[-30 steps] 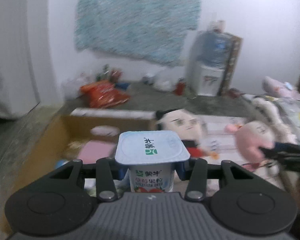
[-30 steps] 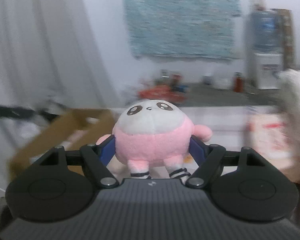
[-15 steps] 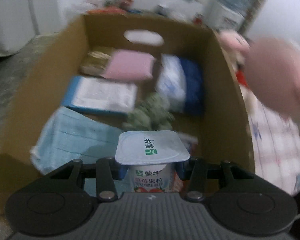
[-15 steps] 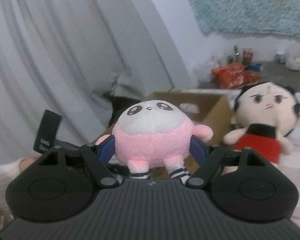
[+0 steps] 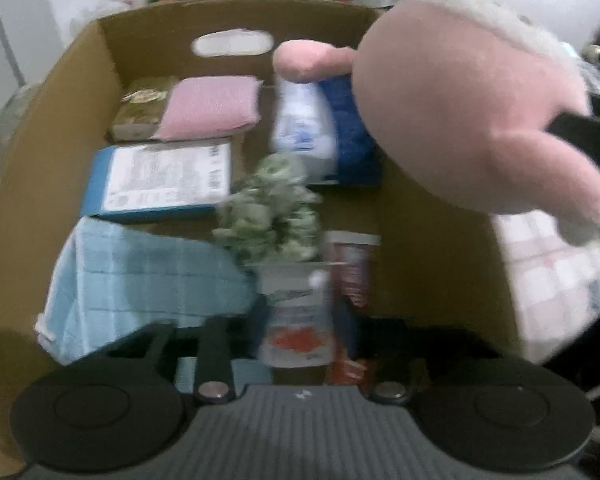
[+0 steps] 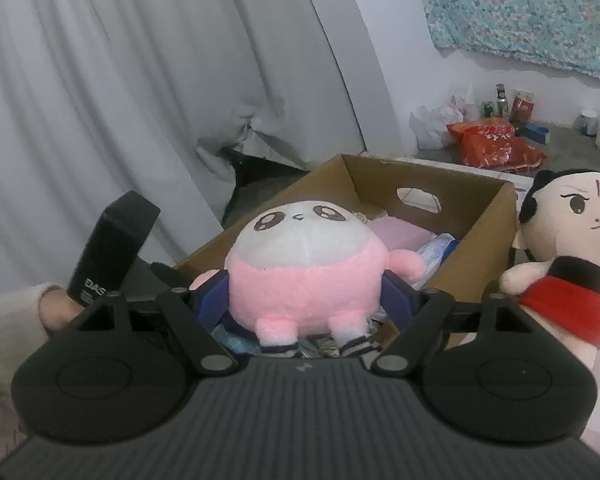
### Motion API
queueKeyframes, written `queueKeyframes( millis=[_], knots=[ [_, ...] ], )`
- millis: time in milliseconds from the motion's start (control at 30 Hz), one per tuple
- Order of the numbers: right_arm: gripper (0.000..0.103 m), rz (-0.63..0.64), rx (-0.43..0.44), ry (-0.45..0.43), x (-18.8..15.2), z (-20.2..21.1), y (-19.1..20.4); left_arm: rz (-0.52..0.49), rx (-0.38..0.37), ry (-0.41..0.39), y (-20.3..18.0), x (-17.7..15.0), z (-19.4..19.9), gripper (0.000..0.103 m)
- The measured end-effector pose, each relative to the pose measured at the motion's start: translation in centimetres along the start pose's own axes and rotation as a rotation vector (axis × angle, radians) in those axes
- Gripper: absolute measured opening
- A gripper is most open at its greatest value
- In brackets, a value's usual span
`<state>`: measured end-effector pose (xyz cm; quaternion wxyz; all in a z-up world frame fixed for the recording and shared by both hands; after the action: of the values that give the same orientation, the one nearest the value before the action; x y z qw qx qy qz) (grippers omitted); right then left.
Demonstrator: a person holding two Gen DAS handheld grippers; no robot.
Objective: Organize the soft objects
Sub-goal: 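Lower the yogurt cup into the box with the left tool while the right tool carries the plush, then lower the pink plush toy into the box and open the right tool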
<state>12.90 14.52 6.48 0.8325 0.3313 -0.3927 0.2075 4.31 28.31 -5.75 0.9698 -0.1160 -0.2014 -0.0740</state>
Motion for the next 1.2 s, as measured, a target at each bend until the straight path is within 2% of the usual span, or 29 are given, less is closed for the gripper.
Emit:
queueKeyframes(
  millis=[33, 67, 133, 233, 333, 400, 500, 567, 633, 700, 733, 833, 1067, 1100, 1167, 1200],
  knots=[
    [0.078, 0.002, -0.007, 0.012, 0.1, -0.5, 0.2, 0.007, 0.007, -0.001, 0.1, 0.2, -0.6, 0.033],
    [0.078, 0.007, -0.012, 0.025, 0.2, -1.2, 0.6, 0.020, -0.008, -0.010, 0.3, 0.3, -0.8, 0.030],
    [0.078, 0.033, -0.011, 0.050, 0.6, -3.1, 1.1, 0.046, -0.029, -0.021, 0.5, 0.2, -0.2, 0.019],
    [0.078, 0.068, 0.005, 0.098, 0.8, -5.6, 2.8, 0.091, -0.048, -0.069, 1.1, -1.4, 2.9, 0.031],
    [0.078, 0.125, 0.018, 0.140, 0.8, -8.7, 5.1, 0.128, 0.012, -0.178, 2.2, -3.8, 7.3, 0.031],
    [0.078, 0.170, 0.033, 0.172, 0.3, -10.9, 6.8, 0.156, 0.015, -0.232, 2.7, -5.2, 9.4, 0.032],
    [0.079, 0.187, 0.101, 0.251, -0.8, -14.5, 9.3, 0.190, 0.029, -0.276, 3.0, -7.3, 11.1, 0.033],
    [0.081, 0.203, 0.097, 0.285, -1.4, -17.1, 10.6, 0.192, 0.061, -0.292, 3.3, -8.4, 11.8, 0.036],
    [0.084, 0.219, 0.079, 0.402, -2.5, -19.9, 11.4, 0.193, 0.079, -0.299, 3.5, -9.1, 12.3, 0.040],
    [0.088, 0.292, 0.033, 0.468, -3.6, -21.7, 12.0, 0.202, 0.096, -0.308, 3.8, -9.4, 12.8, 0.042],
    [0.093, 0.341, 0.022, 0.492, -4.1, -22.2, 12.5, 0.202, 0.099, -0.311, 4.0, -9.4, 12.9, 0.044],
    [0.094, 0.387, 0.010, 0.516, -3.9, -21.6, 13.2, 0.221, 0.095, -0.331, 4.5, -9.7, 13.8, 0.051],
    [0.093, 0.423, 0.014, 0.576, -2.6, -17.2, 12.4, 0.223, 0.040, -0.386, 3.8, -10.5, 15.5, 0.051],
    [0.092, 0.433, 0.002, 0.564, -2.4, -16.8, 12.3, 0.221, 0.035, -0.392, 3.6, -10.7, 15.6, 0.051],
    [0.070, 0.427, -0.030, 0.518, -1.7, -16.4, 11.8, 0.219, 0.029, -0.397, 3.3, -10.7, 15.2, 0.046],
    [0.054, 0.415, -0.031, 0.524, -1.7, -16.7, 11.6, 0.212, 0.026, -0.391, 3.2, -10.8, 15.1, 0.044]
  ],
)
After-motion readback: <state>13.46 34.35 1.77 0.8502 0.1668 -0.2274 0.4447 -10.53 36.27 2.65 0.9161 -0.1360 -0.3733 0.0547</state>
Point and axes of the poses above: each gripper's, at about its wrist camera, not at the fingertips, and z roughly against the way its jaws point, y to its left, x to its top, the point moved 9 cm from there along -z, roughly the way its jaws point, and after that the axes turned 4 degrees about -x, right-handed, at the moved point
